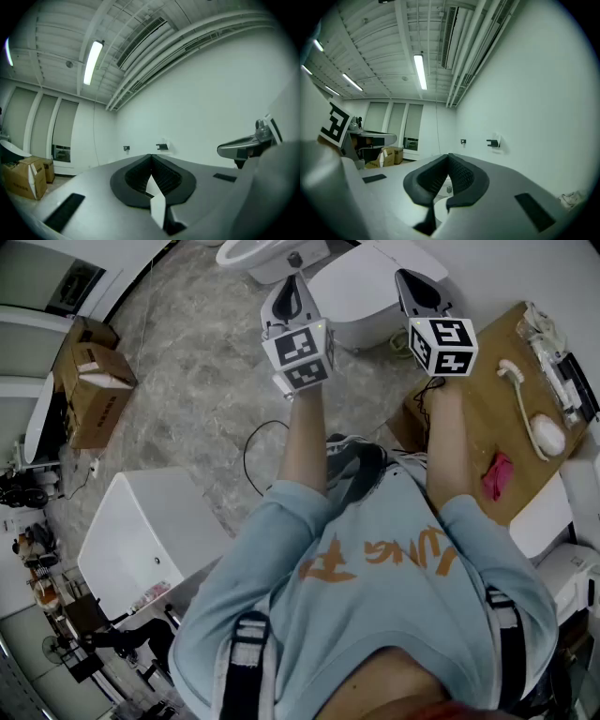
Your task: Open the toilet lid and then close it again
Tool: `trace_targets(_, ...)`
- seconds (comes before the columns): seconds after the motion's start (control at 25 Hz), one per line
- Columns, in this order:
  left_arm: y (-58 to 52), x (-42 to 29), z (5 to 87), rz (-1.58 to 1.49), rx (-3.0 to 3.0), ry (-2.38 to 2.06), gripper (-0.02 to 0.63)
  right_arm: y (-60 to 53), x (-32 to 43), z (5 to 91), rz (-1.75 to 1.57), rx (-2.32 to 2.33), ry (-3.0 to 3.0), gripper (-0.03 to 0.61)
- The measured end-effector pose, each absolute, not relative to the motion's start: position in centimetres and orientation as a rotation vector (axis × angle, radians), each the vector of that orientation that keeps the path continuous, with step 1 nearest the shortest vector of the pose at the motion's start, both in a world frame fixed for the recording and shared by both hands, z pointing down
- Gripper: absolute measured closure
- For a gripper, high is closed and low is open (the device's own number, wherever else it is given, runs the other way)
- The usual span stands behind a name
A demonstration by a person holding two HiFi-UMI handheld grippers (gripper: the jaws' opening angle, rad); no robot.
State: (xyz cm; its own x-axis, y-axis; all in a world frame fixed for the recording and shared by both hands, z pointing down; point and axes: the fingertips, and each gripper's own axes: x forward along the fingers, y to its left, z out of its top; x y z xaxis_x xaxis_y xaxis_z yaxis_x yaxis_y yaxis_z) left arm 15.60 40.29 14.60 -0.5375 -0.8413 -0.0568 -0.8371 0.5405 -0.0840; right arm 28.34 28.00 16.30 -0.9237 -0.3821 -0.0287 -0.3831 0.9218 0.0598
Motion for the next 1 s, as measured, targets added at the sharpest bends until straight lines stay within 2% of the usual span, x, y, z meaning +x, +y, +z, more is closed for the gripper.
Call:
trace_targets(0.6,39.2,12.5,13.6,-0.109,-1.461,2.679,0.589,25.2,26.1,15.5,0.001,-0.658,2.987,0.566)
trace_targets(1.0,36.3,5.5,15.0,-0.088,-1.434,2.72,0.589,20.6,20.5,16.4,-0.007,-0.651,2.999,0.566)
